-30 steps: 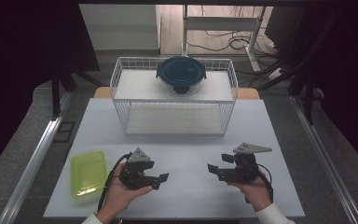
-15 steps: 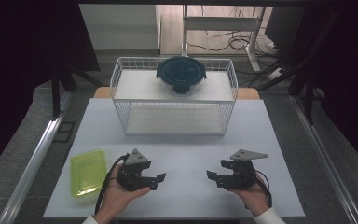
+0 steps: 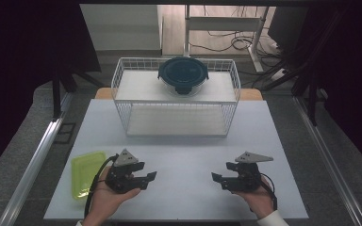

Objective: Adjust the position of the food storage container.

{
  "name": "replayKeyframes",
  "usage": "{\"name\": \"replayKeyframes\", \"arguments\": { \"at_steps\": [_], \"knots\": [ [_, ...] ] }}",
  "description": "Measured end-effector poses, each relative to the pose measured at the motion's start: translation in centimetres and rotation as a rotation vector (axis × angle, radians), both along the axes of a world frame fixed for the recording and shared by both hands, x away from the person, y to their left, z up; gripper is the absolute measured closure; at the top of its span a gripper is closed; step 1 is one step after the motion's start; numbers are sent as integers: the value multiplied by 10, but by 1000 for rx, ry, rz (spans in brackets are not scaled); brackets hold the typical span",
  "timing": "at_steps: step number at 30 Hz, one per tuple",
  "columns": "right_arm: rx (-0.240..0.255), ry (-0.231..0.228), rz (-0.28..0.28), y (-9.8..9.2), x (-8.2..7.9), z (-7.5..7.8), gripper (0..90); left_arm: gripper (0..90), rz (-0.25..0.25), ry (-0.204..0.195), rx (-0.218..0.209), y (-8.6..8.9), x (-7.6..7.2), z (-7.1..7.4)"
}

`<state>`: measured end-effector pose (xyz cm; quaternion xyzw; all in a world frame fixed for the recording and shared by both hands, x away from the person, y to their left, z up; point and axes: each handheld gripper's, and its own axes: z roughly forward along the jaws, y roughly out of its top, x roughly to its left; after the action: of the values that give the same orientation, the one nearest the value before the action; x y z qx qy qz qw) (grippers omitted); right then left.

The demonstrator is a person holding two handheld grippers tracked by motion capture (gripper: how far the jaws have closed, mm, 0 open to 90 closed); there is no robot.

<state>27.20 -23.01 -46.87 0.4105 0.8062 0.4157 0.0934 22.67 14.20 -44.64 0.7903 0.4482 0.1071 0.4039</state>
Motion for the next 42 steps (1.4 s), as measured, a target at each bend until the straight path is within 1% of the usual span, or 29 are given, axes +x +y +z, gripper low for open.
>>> {"name": "replayKeyframes", "arguments": {
  "at_steps": [3,6,10,11,12,14,18,21,23,26,28,30,32,33,35,37,40,42],
  "knots": [
    [-4,-1,0,-1,0,0,247,496,-3,11,-2,6,-1,2],
    [-11,-4,1,-2,0,-1,247,547,-7,18,5,10,-2,4],
    [-27,-5,2,-1,0,-2,247,609,-2,9,17,20,-6,11],
    [-30,-6,4,-1,0,-3,247,618,10,10,17,27,-7,13],
    [-33,-4,5,-1,1,-4,247,634,16,9,18,30,-7,13],
    [-31,0,4,0,1,-4,247,663,43,14,8,41,-6,14],
    [-31,1,4,0,1,-4,247,725,85,37,-31,65,-1,17],
    [-39,-2,8,1,1,-5,247,776,123,51,-17,80,2,18],
    [-41,-3,9,0,1,-5,247,805,143,54,-10,91,0,20],
    [-41,-4,8,-1,1,-5,247,843,175,54,-10,107,-3,22],
    [-44,0,4,-1,2,-5,247,867,204,61,-14,119,-6,22],
    [-46,1,5,-1,1,-5,247,887,229,67,-14,130,-10,21],
    [-48,0,8,0,1,-5,247,896,255,79,-2,140,-15,17],
    [-49,0,8,1,1,-5,247,897,268,92,7,147,-19,14],
    [-51,0,11,1,0,-6,247,898,272,106,12,155,-24,8],
    [-53,3,13,2,1,-6,247,899,289,128,26,164,-31,0],
    [-57,1,9,3,1,-7,247,900,310,147,34,173,-38,-8],
    [-56,-4,2,3,1,-6,247,900,323,165,52,178,-41,-13]
  ]
}}
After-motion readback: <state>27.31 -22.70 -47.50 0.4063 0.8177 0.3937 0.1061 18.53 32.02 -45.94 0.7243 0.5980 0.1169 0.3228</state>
